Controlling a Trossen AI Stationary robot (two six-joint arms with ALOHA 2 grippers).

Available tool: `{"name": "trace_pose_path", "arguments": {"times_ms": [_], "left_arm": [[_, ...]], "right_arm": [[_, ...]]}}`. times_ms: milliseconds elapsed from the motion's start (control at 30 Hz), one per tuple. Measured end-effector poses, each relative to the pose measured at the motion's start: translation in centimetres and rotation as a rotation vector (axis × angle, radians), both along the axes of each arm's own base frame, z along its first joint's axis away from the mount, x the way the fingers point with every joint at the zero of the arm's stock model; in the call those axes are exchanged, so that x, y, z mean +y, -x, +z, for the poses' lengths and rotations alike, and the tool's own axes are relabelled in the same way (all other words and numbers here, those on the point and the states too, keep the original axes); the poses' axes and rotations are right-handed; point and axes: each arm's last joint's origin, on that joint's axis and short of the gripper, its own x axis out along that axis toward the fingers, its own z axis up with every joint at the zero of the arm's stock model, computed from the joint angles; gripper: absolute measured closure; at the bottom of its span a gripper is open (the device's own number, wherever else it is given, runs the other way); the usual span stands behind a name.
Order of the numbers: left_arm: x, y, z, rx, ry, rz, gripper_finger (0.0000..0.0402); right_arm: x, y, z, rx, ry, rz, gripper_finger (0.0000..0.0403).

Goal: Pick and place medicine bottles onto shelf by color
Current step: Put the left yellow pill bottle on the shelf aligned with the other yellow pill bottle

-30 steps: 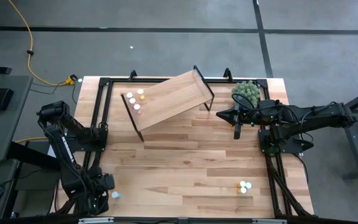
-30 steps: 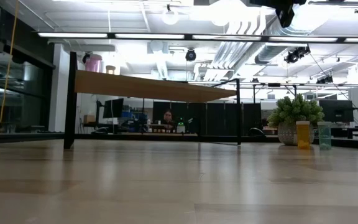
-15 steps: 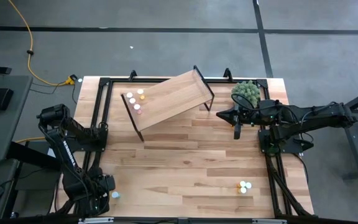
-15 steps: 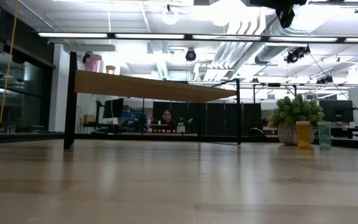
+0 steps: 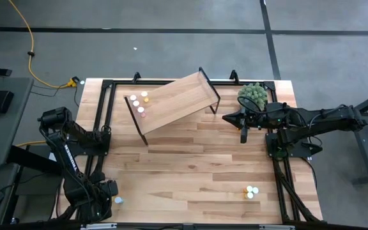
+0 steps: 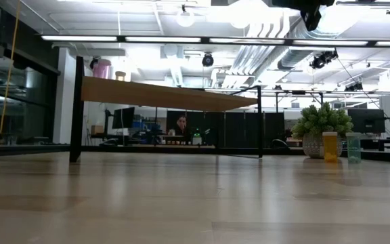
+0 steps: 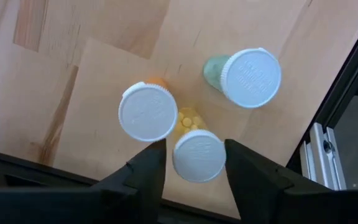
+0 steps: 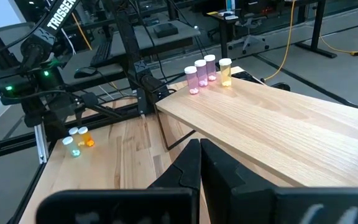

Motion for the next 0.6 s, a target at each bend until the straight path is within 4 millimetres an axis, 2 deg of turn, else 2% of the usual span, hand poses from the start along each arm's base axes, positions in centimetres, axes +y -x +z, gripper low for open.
{"name": "trace_pose_path", "arguments": {"times_ms": [600], "left_arm": [[0.0, 0.0, 0.04, 0.0, 0.003, 0.005, 0.0285]], "right_arm": [[0.0, 0.0, 0.0, 0.0, -0.001, 0.0, 0.0403]]}}
